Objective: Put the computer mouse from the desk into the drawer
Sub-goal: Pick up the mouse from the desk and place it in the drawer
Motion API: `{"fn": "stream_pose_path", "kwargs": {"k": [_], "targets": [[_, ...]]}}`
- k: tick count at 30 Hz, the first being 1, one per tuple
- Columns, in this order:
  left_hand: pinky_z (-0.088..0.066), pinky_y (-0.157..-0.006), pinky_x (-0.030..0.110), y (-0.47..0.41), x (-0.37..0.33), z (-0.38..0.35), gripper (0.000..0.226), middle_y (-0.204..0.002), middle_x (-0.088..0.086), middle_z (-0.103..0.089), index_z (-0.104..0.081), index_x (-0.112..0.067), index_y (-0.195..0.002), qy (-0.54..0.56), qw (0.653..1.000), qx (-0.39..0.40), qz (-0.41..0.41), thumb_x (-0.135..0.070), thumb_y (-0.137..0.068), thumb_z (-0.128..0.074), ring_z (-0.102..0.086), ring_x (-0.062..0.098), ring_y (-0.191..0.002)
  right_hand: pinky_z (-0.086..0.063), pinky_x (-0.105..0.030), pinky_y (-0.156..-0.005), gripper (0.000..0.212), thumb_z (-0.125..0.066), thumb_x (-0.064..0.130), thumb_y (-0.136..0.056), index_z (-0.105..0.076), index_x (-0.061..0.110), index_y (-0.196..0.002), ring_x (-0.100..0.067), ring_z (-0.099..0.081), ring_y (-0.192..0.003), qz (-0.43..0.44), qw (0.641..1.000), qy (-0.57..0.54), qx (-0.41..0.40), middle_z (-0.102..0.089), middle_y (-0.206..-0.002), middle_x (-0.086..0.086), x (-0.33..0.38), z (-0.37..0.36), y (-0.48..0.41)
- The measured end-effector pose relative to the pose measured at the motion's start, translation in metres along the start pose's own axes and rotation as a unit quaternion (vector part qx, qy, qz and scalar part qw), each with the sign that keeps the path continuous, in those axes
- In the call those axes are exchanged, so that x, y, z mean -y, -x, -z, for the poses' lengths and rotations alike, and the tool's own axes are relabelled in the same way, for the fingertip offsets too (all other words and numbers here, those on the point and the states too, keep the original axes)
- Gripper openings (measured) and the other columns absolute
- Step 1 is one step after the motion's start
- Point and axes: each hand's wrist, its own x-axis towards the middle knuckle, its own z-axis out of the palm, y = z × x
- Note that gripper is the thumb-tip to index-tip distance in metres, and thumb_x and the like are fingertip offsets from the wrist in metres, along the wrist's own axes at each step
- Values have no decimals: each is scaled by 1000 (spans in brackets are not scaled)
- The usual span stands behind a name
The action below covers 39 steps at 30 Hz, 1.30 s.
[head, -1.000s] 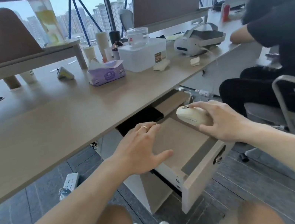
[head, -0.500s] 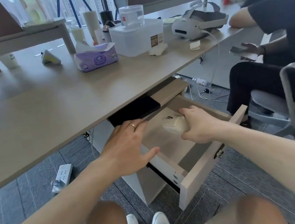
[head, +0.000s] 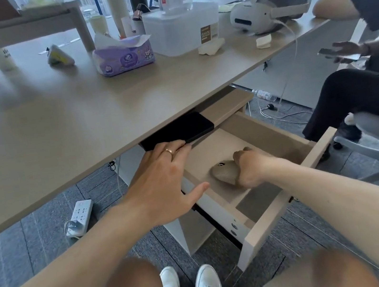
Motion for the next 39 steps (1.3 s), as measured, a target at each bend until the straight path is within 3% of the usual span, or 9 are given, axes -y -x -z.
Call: {"fn": "stream_pose_path", "kwargs": {"k": [3,6,10,19,23,29,31,35,39], "targets": [[-31,-113,36,-1,0,-2,90,-149,1,-45,-40,-13,-150,-3,1000,-4,5,-73,-84,-48,-35,18,-137,-52,-40,-97,80,-65,17,-84,-25,13,-153,-40,-57,-120,-6,1000,7,14,-33,-142,-17,1,-8,-4],[-32,-111,36,-1,0,-3,91,-149,0,-45,-40,-14,-150,-4,1000,-5,7,-74,-82,-51,-36,19,-136,-50,-46,-100,92,-65,16,-85,-11,21,-159,-43,-54,-125,-6,999,18,32,-26,-149,-17,3,-11,-5],[-31,-111,34,0,0,-5,92,-148,0,-45,-41,-14,-150,-6,1000,-6,9,-74,-81,-51,-36,19,-136,-50,-39,-93,95,-70,20,-83,-11,19,-157,-42,-55,-123,6,998,55,24,-32,-145,-19,5,-15,-7],[-31,-110,33,-1,0,1,92,-147,0,-49,-43,-11,-149,-5,1000,-2,7,-73,-81,-53,-38,18,-135,-48,-46,-101,102,-71,36,-81,-6,23,-158,-40,-48,-129,35,998,41,-11,-35,-145,-17,2,-12,2],[-31,-111,34,-2,-2,4,93,-148,0,-47,-42,-12,-150,-9,1000,10,10,-74,-81,-52,-37,18,-136,-45,-35,-85,87,-61,51,-85,-21,20,-157,-34,-53,-123,73,993,-28,-83,-46,-136,-12,-3,8,39],[-37,-110,39,-2,-6,8,95,-149,0,-46,-39,-16,-151,-14,999,27,20,-77,-79,-51,-37,20,-136,-41,-45,-99,61,-48,57,-91,-47,22,-142,-29,-51,-123,61,983,42,-171,-56,-131,-6,-29,8,96],[-34,-113,40,-1,-8,9,96,-153,0,-42,-37,-19,-152,-20,999,40,24,-80,-79,-48,-33,19,-139,-29,-47,-109,70,-43,67,-89,-44,26,-146,-28,-39,-136,30,980,30,-196,-49,-142,-5,-40,2,109],[-24,-118,39,3,-12,10,98,-161,1,-29,-28,-24,-156,-10,997,66,31,-82,-79,-46,-19,18,-146,-11,-50,-121,92,-52,71,-84,-22,25,-157,-30,5,-153,-32,974,-103,-201,0,-167,-11,-54,-7,121],[-21,-118,38,6,-14,12,99,-163,0,-26,-28,-24,-156,4,997,73,36,-84,-79,-46,-17,17,-148,-20,-47,-119,102,-68,57,-83,-11,22,-160,-34,-2,-154,-55,941,-286,-175,13,-166,-12,-48,-10,122]]}}
